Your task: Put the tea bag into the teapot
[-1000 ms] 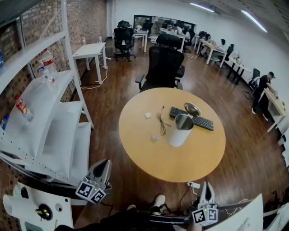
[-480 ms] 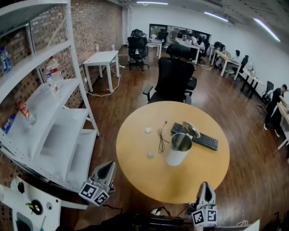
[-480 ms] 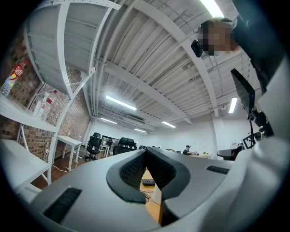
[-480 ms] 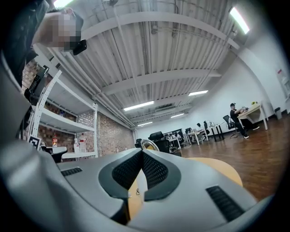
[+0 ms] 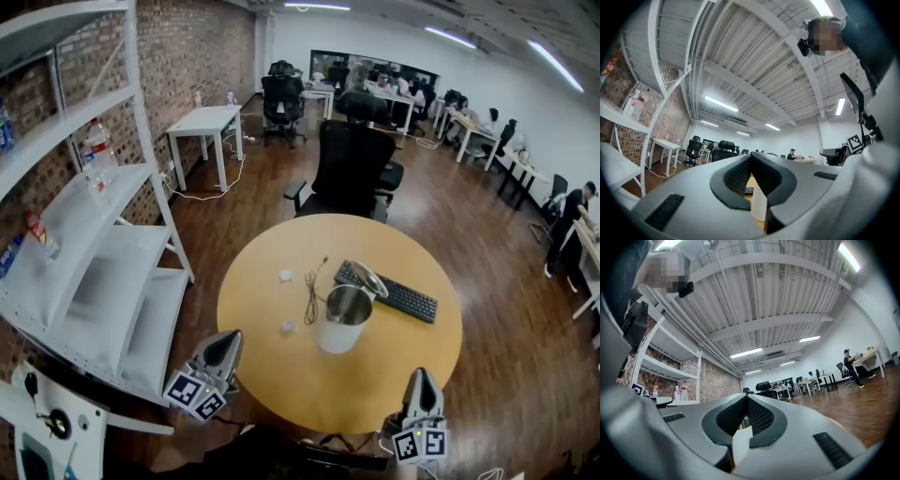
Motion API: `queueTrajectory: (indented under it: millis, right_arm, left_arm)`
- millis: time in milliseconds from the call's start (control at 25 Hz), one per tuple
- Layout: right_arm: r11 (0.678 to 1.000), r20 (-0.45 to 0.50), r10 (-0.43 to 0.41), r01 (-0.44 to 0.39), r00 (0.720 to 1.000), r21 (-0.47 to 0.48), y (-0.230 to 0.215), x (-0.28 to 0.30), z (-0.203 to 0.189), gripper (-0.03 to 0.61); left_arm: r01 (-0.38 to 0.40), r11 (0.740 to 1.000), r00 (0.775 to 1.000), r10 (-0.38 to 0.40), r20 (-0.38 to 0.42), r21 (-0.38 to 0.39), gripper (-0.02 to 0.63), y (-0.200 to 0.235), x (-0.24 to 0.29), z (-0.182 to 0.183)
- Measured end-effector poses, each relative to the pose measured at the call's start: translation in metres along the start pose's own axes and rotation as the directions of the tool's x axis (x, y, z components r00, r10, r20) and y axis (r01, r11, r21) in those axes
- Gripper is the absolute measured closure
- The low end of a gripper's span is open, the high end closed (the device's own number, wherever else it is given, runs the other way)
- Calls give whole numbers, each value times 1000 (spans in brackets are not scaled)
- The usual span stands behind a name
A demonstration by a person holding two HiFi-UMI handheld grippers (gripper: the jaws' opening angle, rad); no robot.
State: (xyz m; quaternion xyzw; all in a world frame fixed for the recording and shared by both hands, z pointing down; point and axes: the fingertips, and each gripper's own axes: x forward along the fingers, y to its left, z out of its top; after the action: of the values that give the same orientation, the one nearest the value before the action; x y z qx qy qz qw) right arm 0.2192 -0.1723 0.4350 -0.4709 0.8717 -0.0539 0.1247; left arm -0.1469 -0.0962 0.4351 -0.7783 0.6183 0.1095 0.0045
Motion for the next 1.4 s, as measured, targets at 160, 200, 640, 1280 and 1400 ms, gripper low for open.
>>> queueTrajectory:
  millis: [160, 200, 640, 1280, 1400]
  right_arm:
    - [1000, -10, -28, 28, 1000, -6, -12, 11, -8, 569]
    - [999, -13, -37, 36, 999, -12, -14, 14, -8, 569]
    - [985, 31, -169, 170, 985, -20, -36, 13, 3, 569]
    - [973, -150, -233, 230, 961, -35, -28, 15, -55, 569]
    - [962, -175, -275, 271, 946, -47, -31, 1, -57, 569]
  left_arm:
    - [17, 1000, 1000, -17, -5, -1, 614, 7, 23, -2]
    - [21, 1000, 1000, -21, -6, 1, 614, 9, 28, -2]
    - [109, 994, 994, -108, -35, 13, 614, 28, 79, -11]
    - [162, 984, 870, -175, -460, -69, 509, 74, 142, -175]
    - [186, 982, 811, -174, -558, -36, 458, 80, 148, -223]
